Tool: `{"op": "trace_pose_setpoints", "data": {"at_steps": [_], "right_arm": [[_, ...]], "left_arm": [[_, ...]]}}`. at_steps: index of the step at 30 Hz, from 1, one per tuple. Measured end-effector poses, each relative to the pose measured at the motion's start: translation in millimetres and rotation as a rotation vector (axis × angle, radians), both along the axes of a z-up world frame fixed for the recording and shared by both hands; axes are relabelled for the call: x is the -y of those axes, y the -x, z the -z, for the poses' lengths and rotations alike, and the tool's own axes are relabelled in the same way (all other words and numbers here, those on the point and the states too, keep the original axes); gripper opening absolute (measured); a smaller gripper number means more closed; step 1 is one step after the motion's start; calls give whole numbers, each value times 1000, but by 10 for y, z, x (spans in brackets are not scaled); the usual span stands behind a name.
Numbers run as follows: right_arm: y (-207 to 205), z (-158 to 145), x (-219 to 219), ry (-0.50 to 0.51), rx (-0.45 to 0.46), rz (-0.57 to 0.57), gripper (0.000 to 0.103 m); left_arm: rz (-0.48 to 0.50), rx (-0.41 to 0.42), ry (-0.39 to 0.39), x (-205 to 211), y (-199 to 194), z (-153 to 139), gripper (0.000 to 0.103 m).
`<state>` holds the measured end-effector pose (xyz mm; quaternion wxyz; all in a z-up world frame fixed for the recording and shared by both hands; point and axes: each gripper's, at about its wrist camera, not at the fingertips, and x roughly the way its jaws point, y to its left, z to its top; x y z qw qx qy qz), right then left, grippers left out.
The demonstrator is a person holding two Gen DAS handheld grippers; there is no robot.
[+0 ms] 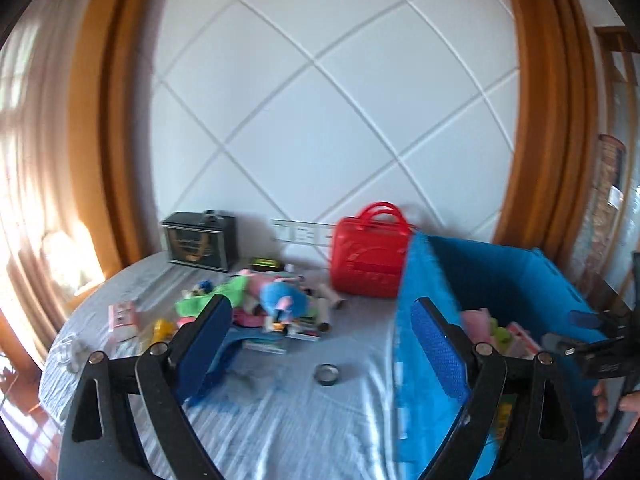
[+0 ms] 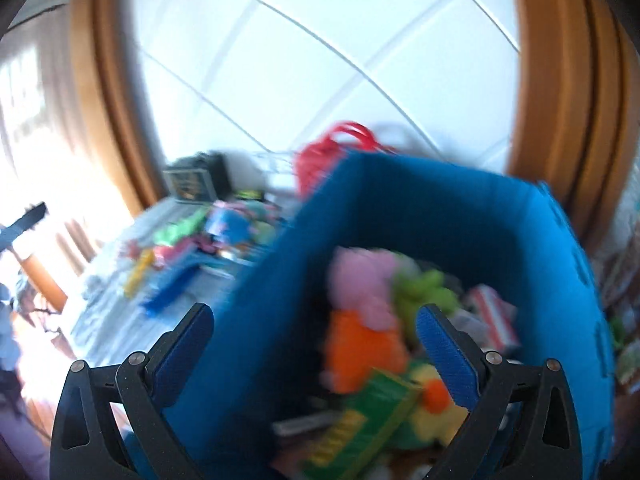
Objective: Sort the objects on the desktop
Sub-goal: 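Withdraw both open tools from the crate back toward the pile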
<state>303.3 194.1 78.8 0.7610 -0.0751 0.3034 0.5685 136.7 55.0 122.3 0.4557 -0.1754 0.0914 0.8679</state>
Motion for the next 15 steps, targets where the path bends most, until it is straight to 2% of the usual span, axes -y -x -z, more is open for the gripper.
{"op": "trace_pose_setpoints", "data": {"at_steps": [4,8,11,15], "right_arm": [[590,-296,-139,-100,16,-32,103],[1187,-481,-409,-172,37,-38,103],[1603,-472,-805,-181,8,-50,103],[1988,-266,-1368,-121,-51,-58,103]], "left_arm": [[-58,-9,-34,622,544,141,92],[-107,20,-16,1163,1126,270,92],[-168,38,21,1583,1615,404,92],[-220,63,86,1999,2198,621,92]]}}
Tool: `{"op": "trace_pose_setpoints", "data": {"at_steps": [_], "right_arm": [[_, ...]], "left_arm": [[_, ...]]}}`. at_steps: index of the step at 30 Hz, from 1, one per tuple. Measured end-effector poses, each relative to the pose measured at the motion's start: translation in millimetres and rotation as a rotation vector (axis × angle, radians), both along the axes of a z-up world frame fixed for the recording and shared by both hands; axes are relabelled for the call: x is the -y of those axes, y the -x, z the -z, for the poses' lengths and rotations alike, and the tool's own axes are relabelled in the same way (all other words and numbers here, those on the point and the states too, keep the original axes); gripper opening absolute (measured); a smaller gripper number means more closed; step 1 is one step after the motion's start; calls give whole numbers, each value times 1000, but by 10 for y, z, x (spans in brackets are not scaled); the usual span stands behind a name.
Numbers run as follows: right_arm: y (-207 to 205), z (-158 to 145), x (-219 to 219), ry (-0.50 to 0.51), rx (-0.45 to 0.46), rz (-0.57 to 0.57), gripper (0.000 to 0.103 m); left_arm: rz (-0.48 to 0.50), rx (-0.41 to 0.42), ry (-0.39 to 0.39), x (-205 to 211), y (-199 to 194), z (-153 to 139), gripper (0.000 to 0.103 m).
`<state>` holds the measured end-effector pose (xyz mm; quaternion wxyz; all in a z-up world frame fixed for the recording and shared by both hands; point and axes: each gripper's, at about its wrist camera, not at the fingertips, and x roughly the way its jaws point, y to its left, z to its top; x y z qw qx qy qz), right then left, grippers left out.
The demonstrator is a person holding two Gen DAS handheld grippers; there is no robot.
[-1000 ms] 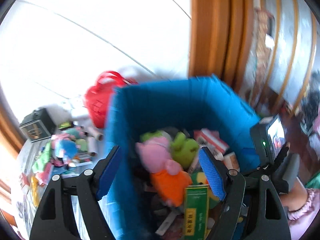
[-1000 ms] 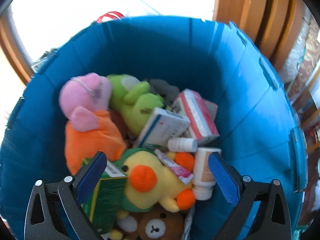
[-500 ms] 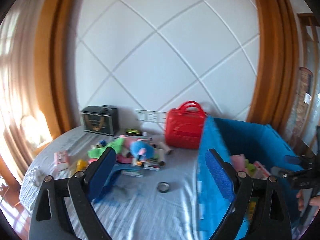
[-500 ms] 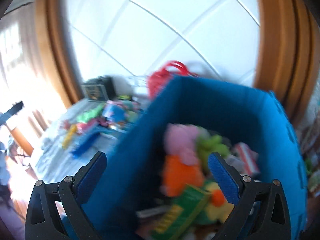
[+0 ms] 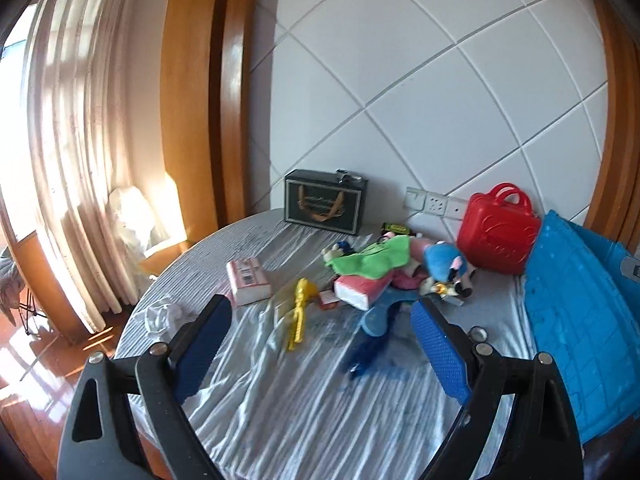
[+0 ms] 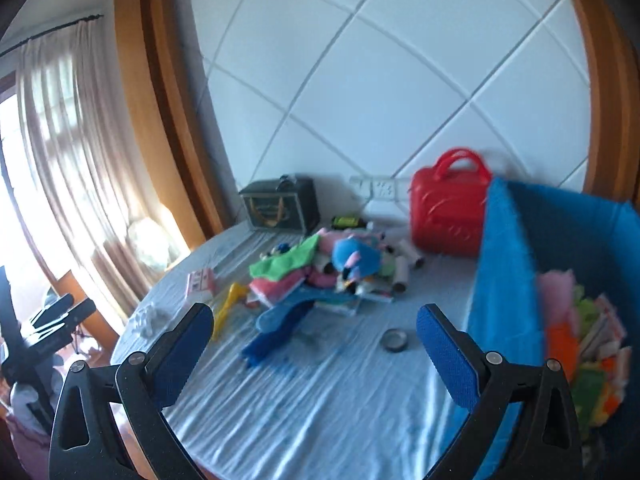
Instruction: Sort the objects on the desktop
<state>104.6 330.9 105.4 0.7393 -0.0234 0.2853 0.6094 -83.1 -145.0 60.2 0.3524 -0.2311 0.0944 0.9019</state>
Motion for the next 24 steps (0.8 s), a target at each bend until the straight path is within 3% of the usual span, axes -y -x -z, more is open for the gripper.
{"op": "trace_pose_setpoints", "data": {"at_steps": [4,8,16,24], "right_arm": [[212,282,-420,99,-47,9,103],[172,424,-633,178,-41,90,103],[-278,627,-1086,235,-54,152,103],[-921,1043,-1726,275,-185,222,103]], "left_arm": [[-10,53,45,174,433,213,92],[27,92,57,-23,694,353,92],[130,121,130,-972,914,556,92],[171,165,196,-1915,1262,824,92]]}}
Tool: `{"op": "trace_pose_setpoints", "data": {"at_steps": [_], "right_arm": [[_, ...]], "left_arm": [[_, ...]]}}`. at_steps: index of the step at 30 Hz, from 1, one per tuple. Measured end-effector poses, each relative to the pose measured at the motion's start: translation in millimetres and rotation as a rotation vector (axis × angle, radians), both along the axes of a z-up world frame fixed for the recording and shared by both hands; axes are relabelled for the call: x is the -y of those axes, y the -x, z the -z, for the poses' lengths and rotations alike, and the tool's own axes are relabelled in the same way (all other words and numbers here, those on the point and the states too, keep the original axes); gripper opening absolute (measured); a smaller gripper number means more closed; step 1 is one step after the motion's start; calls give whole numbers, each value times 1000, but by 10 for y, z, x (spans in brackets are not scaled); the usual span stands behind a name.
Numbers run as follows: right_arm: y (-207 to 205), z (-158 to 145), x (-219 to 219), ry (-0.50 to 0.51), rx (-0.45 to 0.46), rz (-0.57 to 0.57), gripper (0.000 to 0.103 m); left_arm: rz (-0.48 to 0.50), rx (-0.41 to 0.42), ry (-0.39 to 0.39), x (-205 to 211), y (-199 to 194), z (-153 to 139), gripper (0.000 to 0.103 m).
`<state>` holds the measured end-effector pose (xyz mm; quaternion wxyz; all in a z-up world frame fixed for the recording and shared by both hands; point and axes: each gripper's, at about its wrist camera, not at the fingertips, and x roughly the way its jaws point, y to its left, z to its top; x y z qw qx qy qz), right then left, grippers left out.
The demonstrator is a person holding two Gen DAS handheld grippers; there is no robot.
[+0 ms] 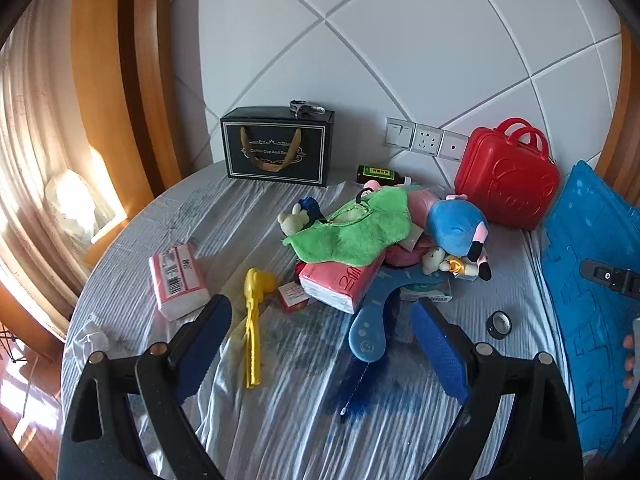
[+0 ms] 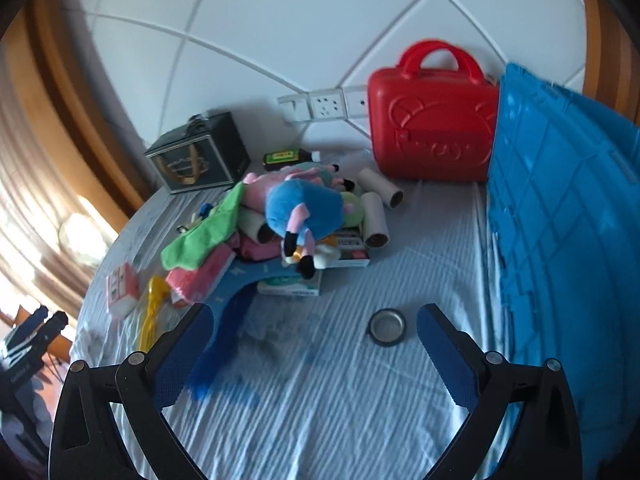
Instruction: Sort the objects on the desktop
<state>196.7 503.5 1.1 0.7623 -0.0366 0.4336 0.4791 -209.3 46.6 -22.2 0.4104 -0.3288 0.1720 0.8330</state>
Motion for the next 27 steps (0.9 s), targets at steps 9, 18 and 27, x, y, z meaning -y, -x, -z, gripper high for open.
{"op": "trace_pose_setpoints", "data": {"at_steps": [9,18,27], "right_arm": [[-451,218,-942,72,-29,60,103],[-1037,372,-2327,245,104,46,103],[-1784,946,-3748,353,48,62,103]], "left_arm": [[108,45,106,-1247,445,514,92],[170,43,218,-2243,1060,1184,92],[93,62,293,-2733,1855,1710,92]]}}
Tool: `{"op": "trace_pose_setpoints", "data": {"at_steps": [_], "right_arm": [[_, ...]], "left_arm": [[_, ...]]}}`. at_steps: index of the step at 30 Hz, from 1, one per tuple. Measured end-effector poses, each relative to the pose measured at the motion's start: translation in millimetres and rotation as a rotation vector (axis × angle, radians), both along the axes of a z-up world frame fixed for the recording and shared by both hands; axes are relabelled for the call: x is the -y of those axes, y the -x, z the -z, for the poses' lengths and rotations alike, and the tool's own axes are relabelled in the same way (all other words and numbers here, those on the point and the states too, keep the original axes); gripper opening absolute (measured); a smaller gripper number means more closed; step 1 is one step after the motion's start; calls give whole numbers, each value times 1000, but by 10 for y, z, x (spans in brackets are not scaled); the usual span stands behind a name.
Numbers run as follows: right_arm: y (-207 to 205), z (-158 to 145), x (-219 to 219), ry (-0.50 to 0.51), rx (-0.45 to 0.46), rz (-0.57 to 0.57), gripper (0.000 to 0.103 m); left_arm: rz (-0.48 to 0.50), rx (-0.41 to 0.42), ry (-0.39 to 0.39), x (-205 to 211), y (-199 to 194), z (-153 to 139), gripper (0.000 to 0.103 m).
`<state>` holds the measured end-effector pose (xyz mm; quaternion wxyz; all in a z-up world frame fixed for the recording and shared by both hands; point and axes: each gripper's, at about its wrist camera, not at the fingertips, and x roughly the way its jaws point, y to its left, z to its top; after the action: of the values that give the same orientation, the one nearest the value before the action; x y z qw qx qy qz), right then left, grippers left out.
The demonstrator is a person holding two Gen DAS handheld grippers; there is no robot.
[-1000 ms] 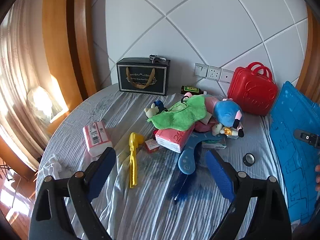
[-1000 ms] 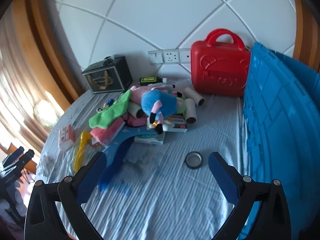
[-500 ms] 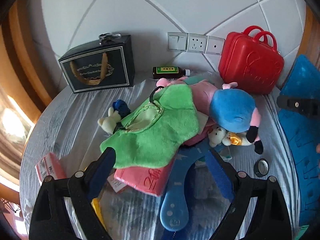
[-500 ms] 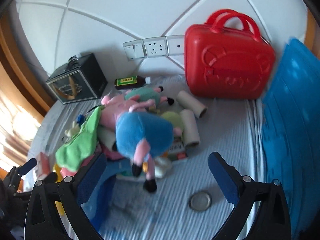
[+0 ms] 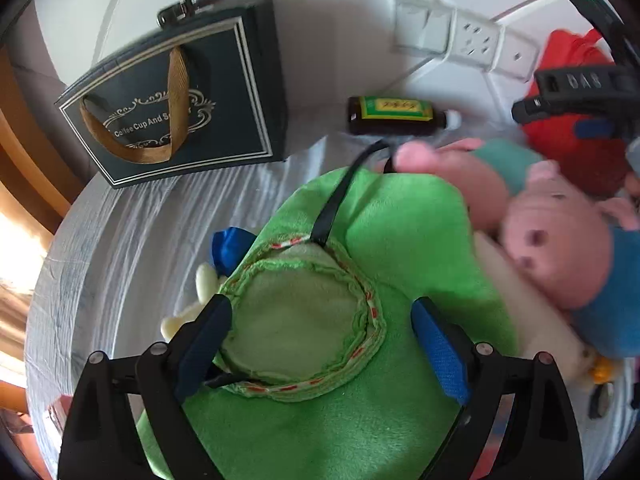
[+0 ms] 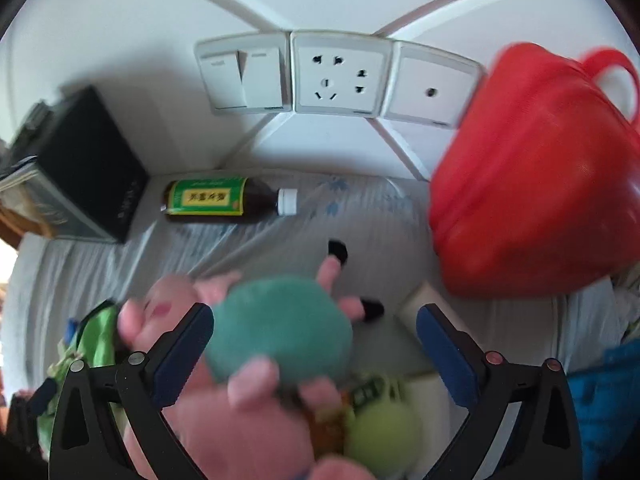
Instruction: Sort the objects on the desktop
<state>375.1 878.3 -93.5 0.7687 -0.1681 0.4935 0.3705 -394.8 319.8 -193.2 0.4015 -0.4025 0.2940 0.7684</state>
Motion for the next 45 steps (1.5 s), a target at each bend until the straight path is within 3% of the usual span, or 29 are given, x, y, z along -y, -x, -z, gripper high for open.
{"op": "trace_pose_setpoints", "data": {"at_steps": [2,5,8,11,15,19,20,22,26,28,31,36,40,45], "right_arm": [[-99,174,-264,52,-14,0,103],[-127,560,-542,187,-38,-27,103],[-59,713,-424,176,-97,-24,102],[151,722,-107,177,-123,-71,102],[487,659,580,144,-110,-45,102],[937,725,1287,78,-194,-27,102],[1046,746,1425,46,-222,42,102],[1312,762,1717,12,-250,53,102],[1735,626,2125,-40,-250,37,102],[1914,473,2325,-80,-210,4,102],[2114,408,2672,-125,-217,13,102],[2333,576,3304,-171,-247,171,102],[2487,686,3703,-247,-334,207,102],[2724,702,3991,-293,-346,185,103]], "left_arm": [[1,24,37,-52,63,127,92],[21,75,12,11,91,119,92],[63,99,38,148,18,168,92],[78,137,33,359,-66,134,92],[90,169,42,783,-267,45,92],[101,139,92,1256,-535,-10,92],[94,125,112,1379,-594,-7,92],[80,113,129,1635,-686,-31,92],[55,116,55,2014,-872,-253,92],[67,138,-29,2203,-1042,-459,92],[105,183,-121,2327,-1364,-676,92],[196,190,-204,2293,-1918,-907,92],[255,227,-181,2278,-2316,-820,92],[275,222,-98,2402,-2682,-561,92]]}}
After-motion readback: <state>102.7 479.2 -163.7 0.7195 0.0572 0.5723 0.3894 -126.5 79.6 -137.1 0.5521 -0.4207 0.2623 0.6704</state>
